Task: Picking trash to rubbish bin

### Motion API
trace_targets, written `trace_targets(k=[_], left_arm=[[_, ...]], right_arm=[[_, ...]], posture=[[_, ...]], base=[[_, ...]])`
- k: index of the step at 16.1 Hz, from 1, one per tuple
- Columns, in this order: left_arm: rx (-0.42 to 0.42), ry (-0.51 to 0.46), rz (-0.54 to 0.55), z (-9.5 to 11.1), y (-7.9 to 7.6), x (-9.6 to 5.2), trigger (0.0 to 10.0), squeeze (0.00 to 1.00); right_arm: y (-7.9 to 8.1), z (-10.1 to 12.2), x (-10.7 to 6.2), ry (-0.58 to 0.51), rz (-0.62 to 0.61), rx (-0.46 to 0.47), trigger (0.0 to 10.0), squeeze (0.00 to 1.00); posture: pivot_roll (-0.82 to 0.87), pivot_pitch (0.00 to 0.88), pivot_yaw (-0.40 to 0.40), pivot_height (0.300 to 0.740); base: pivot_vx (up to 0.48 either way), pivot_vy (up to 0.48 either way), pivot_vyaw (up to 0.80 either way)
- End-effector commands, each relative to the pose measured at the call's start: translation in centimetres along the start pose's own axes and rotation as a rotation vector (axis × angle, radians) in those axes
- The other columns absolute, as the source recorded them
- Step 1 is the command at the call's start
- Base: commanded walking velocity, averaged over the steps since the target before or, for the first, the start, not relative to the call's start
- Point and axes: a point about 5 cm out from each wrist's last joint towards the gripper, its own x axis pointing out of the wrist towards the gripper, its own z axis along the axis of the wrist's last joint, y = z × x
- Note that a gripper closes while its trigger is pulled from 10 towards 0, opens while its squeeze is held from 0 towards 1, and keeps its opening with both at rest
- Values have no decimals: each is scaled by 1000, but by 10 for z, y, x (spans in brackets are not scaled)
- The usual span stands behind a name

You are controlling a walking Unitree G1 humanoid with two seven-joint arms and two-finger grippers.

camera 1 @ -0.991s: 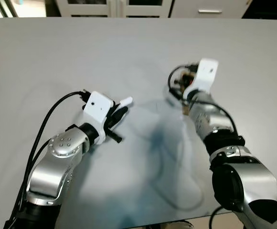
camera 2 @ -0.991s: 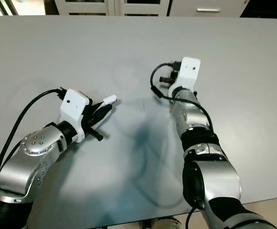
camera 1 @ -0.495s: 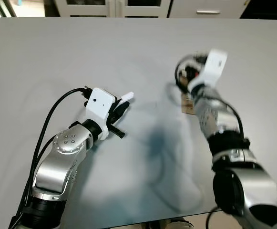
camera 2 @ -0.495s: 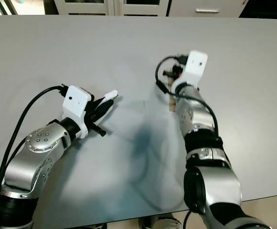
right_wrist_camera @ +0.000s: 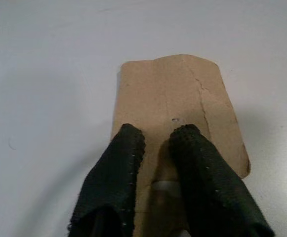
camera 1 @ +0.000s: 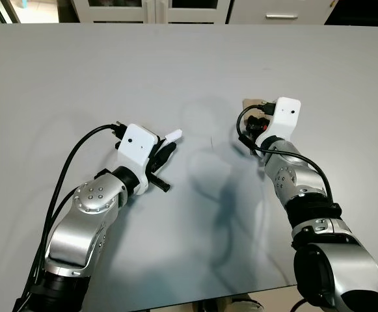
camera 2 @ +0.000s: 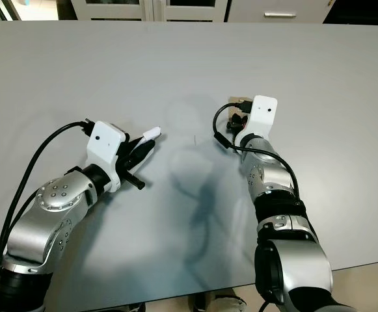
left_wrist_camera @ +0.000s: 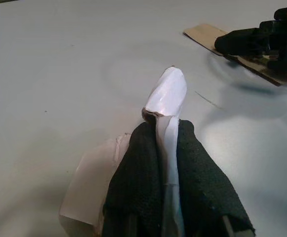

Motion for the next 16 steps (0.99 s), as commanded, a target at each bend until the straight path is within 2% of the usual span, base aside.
trace_targets(k=[1, 7, 11, 16], left_arm=[[0, 4, -7, -2, -3, 0, 10000, 0], [-16, -13, 34, 2, 4, 3, 10000, 0], [-20, -14, 20, 2, 0, 4, 10000, 0], [-17, -9, 17, 1, 1, 3, 10000, 0]], right_arm=[[-2, -5, -2, 17, 0, 10, 10000, 1000], [9, -4, -3, 10, 63, 41, 10000, 1000], [36, -6, -8, 13, 187, 59, 10000, 1000], [49, -4, -12, 17, 234, 78, 10000, 1000]], posture=[[46, 253, -102, 740], [50, 247, -93, 740], [47, 247, -97, 740], [50, 244, -99, 740]], base=[[0, 0, 0], [0, 0, 0], [0, 0, 0], [0, 0, 0]])
